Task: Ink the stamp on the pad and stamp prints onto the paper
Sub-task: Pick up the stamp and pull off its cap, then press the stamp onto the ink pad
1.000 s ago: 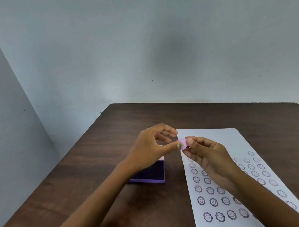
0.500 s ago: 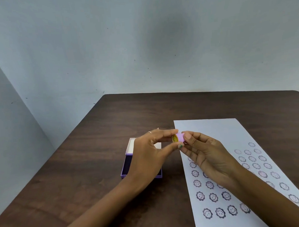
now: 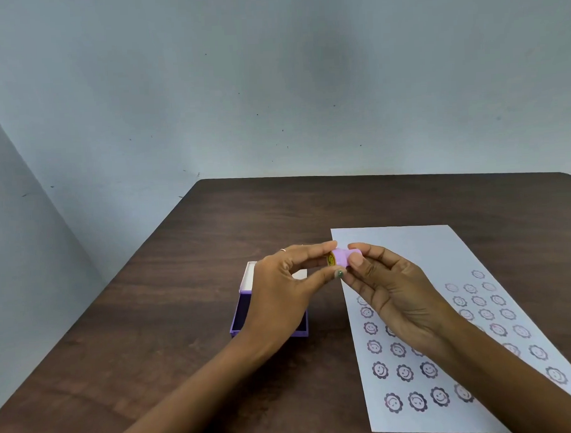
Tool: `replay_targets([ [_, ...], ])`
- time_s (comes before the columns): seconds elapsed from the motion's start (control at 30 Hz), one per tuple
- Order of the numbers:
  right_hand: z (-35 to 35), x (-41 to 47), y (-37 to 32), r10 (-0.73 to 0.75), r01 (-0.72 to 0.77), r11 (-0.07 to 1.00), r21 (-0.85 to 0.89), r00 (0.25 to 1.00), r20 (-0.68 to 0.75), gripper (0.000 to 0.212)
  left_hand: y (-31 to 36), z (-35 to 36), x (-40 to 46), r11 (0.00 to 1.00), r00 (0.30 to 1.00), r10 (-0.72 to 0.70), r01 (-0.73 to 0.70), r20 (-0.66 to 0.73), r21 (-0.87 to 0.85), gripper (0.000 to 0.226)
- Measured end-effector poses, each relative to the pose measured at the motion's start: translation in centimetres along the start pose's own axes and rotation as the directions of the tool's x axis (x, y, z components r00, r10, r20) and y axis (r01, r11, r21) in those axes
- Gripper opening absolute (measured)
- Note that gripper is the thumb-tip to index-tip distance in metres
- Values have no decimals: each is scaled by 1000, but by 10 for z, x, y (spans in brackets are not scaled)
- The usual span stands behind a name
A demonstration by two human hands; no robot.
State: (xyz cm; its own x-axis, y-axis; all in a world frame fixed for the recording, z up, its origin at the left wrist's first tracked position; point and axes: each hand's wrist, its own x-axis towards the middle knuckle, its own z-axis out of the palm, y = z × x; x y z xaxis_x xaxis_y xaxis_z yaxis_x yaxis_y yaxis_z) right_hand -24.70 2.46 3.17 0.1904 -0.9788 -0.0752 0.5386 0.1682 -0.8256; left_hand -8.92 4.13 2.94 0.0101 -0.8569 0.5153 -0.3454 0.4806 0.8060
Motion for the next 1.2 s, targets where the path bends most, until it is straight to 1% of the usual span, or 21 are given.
replay_targets([
  [0.13, 0, 0, -2, -60, 59, 998, -36, 998, -28, 32, -1, -1, 1, 997, 998, -57, 55, -33, -62, 32],
  [0.2, 0, 0, -4, -93, 91, 995, -43, 994, -57, 30, -1, -2, 1, 998, 998, -60, 59, -29, -24, 32],
  [0.27, -2, 1, -6, -108, 104, 993, -50, 990, -94, 27, -1, -3, 0, 994, 1000, -26, 25, 7, 109, 30],
  [0.3, -3, 1, -7, -109, 105, 993, -48, 988, -107, 26, -1, -3, 0, 978, 999, 5, -13, 38, 209, 30],
  [0.37, -4, 1, -8, -110, 104, 993, -51, 986, -124, 24, -1, -2, -1, 903, 990, 69, -115, 124, 414, 32],
  [0.4, -5, 1, -8, -112, 104, 992, -65, 985, -133, 23, -2, -1, -1, 860, 982, 80, -155, 172, 486, 34],
  [0.47, -4, 0, -8, -120, 107, 990, -94, 982, -142, 23, -4, 0, -3, 791, 966, 59, -199, 251, 578, 35],
  [0.57, -3, -1, -7, -131, 114, 985, -128, 982, -139, 25, -8, 2, -4, 736, 961, 45, -217, 274, 641, 34],
  [0.67, -2, -1, -6, -136, 113, 981, -160, 981, -142, 25, -12, 1, -4, 712, 965, 55, -218, 256, 668, 35],
  [0.83, -2, 0, -5, -141, 109, 973, -205, 979, -150, 27, -11, -7, 1, 720, 971, 33, -187, 235, 669, 39],
  [0.87, -2, -1, -5, -146, 114, 971, -210, 978, -146, 26, -10, -11, 4, 728, 977, 40, -172, 209, 664, 38],
  [0.97, -2, -2, -4, -170, 132, 957, -259, 977, -127, 21, -6, -32, 15, 779, 996, 52, -86, 73, 621, 27],
  [1.03, 0, -4, -2, -197, 150, 928, -340, 974, -109, 26, -5, -48, 19, 797, 999, 37, -29, 0, 603, 23],
  [1.1, 3, -5, 1, -232, 174, 887, -428, 969, -87, 33, -9, -64, 16, 786, 999, 39, -10, -33, 619, 20],
  [1.2, 5, -9, 3, -286, 223, 802, -554, 958, -28, 38, -21, -84, 4, 771, 996, 38, 26, -86, 636, 19],
])
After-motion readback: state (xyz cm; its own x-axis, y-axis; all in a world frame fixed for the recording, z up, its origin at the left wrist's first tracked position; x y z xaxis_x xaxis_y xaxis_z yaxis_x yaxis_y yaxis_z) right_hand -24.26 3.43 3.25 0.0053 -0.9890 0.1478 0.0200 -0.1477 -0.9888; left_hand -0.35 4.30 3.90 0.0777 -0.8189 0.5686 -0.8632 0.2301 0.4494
